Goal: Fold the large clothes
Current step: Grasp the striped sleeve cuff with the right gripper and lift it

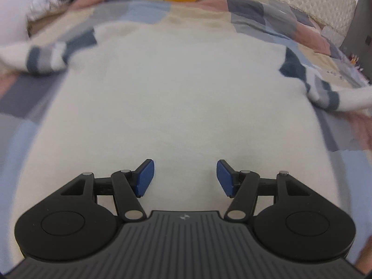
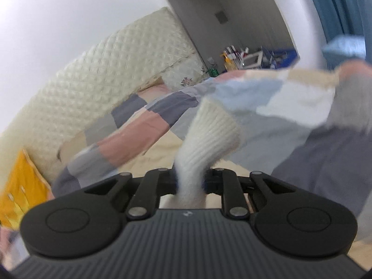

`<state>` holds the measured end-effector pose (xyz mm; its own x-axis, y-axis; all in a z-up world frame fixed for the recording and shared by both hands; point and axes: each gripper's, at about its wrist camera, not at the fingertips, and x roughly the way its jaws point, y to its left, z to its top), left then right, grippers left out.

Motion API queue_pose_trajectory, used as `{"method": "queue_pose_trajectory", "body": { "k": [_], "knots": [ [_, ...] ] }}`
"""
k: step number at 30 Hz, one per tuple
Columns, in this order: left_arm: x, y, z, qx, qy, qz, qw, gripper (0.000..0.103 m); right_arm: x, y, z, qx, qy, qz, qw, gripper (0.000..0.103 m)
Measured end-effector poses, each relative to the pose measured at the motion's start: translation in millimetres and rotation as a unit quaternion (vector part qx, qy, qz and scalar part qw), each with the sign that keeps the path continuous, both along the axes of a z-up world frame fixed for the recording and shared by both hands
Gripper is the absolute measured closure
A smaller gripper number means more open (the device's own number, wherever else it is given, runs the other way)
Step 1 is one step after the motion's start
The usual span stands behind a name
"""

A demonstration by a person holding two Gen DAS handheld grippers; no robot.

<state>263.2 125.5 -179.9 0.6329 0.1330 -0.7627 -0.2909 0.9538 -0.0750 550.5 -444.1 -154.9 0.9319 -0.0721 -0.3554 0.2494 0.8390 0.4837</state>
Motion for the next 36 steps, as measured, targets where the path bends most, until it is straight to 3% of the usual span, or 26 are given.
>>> {"method": "queue_pose_trajectory", "body": {
  "k": [9,16,20,26,31,36],
  "knots": [
    [-21,20,20,-0.006,-0.028,0.001,0.9996,0.038,-33,79,109,-0.078,-0.044,0.044,0.995,0.084],
    [-46,43,43,-0.014,-0.075,0.017,0.9969,0.038,-61,180,183,-0.144,-0.101,0.112,0.978,0.084],
    [-50,68,47,-0.049,-0.09,0.04,0.994,0.038,-81,241,209,-0.167,-0.127,0.152,0.966,0.084],
    [-71,94,66,-0.045,-0.13,0.054,0.989,0.038,-113,319,212,-0.184,-0.145,0.211,0.949,0.084],
    [-101,138,77,-0.12,-0.185,0.113,0.9689,0.038,-143,383,192,-0.206,-0.146,0.268,0.93,0.084],
    [-122,156,86,-0.102,-0.205,0.128,0.9648,0.038,-174,448,151,-0.229,-0.13,0.329,0.907,0.085]
  ]
}}
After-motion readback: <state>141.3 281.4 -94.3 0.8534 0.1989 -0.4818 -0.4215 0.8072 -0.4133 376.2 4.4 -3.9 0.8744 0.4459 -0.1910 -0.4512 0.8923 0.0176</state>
